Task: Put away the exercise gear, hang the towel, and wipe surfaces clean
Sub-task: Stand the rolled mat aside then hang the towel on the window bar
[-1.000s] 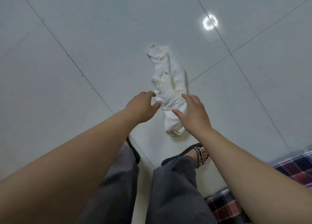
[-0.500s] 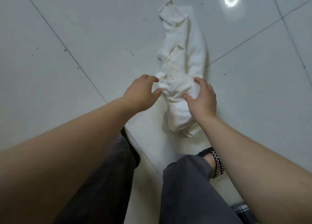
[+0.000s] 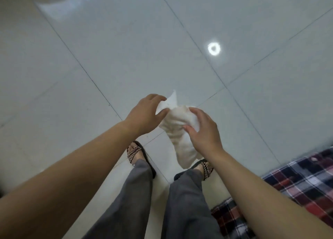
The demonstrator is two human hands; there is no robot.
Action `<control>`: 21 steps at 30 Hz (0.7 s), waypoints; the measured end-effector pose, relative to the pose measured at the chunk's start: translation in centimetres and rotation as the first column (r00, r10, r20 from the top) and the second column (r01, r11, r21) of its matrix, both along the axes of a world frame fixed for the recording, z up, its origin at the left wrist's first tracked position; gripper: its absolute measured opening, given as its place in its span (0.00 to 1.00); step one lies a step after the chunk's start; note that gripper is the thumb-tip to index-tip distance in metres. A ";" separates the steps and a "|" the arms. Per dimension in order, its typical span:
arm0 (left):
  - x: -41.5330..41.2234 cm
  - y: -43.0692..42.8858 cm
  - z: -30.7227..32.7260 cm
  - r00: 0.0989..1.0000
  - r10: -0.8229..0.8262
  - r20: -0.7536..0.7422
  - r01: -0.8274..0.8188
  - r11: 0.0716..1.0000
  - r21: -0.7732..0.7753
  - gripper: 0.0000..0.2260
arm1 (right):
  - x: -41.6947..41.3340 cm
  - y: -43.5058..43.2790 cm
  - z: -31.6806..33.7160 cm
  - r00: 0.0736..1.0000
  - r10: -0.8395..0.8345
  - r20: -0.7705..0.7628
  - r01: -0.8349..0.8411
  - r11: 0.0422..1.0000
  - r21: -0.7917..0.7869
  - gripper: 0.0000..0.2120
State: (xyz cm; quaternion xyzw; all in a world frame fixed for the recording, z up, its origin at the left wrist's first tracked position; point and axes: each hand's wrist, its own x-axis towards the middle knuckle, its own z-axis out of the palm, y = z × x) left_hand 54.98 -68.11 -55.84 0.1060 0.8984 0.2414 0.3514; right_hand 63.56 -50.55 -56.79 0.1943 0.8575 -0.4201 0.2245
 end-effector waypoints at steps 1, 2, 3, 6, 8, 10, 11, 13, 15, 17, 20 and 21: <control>-0.6 -0.2 3.2 1.000 -0.002 -0.017 0.003 1.000 0.018 0.19 | -0.5 0.0 3.4 1.000 0.007 -0.008 -0.007 1.000 -0.005 0.24; -1.2 -0.4 6.4 0.999 -0.005 -0.038 0.006 0.999 0.037 0.19 | -0.9 0.0 6.7 1.000 0.017 -0.016 -0.017 1.000 -0.003 0.24; -1.6 -0.7 9.7 0.998 -0.006 -0.056 0.009 0.998 0.059 0.19 | -1.3 -0.1 10.1 0.999 0.027 -0.023 -0.027 1.000 0.008 0.24; -2.4 -1.8 19.7 0.993 -0.023 -0.112 0.036 0.992 0.117 0.19 | -2.4 -1.0 20.0 0.996 0.065 -0.066 -0.061 0.997 0.054 0.25; -2.6 -3.1 26.0 0.989 -0.014 -0.149 0.036 0.989 0.145 0.19 | -3.0 -2.2 26.4 0.992 0.082 -0.094 -0.076 0.995 0.067 0.25; -2.7 -4.7 31.6 0.985 0.012 -0.171 0.019 0.984 0.177 0.19 | -3.8 -3.7 32.1 0.984 0.117 -0.135 -0.108 0.991 0.072 0.26; -2.7 -5.6 34.0 0.983 0.015 -0.180 0.021 0.981 0.192 0.19 | -4.3 -4.4 34.6 0.978 0.133 -0.158 -0.122 0.990 0.076 0.26; -2.7 -7.4 38.4 0.979 0.006 -0.202 0.038 0.976 0.215 0.19 | -5.4 -6.0 39.4 0.968 0.145 -0.207 -0.133 0.988 0.073 0.26; -3.1 -9.3 41.9 0.971 0.006 -0.239 0.048 0.974 0.219 0.19 | -6.5 -7.7 43.3 0.956 0.138 -0.260 -0.130 0.990 0.045 0.26; -3.5 -11.2 44.9 0.958 0.043 -0.283 0.022 0.974 0.223 0.19 | -7.5 -9.4 46.3 0.937 0.137 -0.321 -0.136 0.990 0.024 0.25; -4.6 -13.4 48.1 0.944 0.110 -0.312 -0.030 0.968 0.250 0.18 | -9.1 -11.7 49.1 0.911 0.139 -0.388 -0.153 0.988 -0.006 0.23; -5.0 -14.0 48.8 0.940 0.127 -0.316 -0.044 0.966 0.256 0.18 | -9.6 -12.2 49.7 0.904 0.146 -0.403 -0.163 0.987 -0.009 0.23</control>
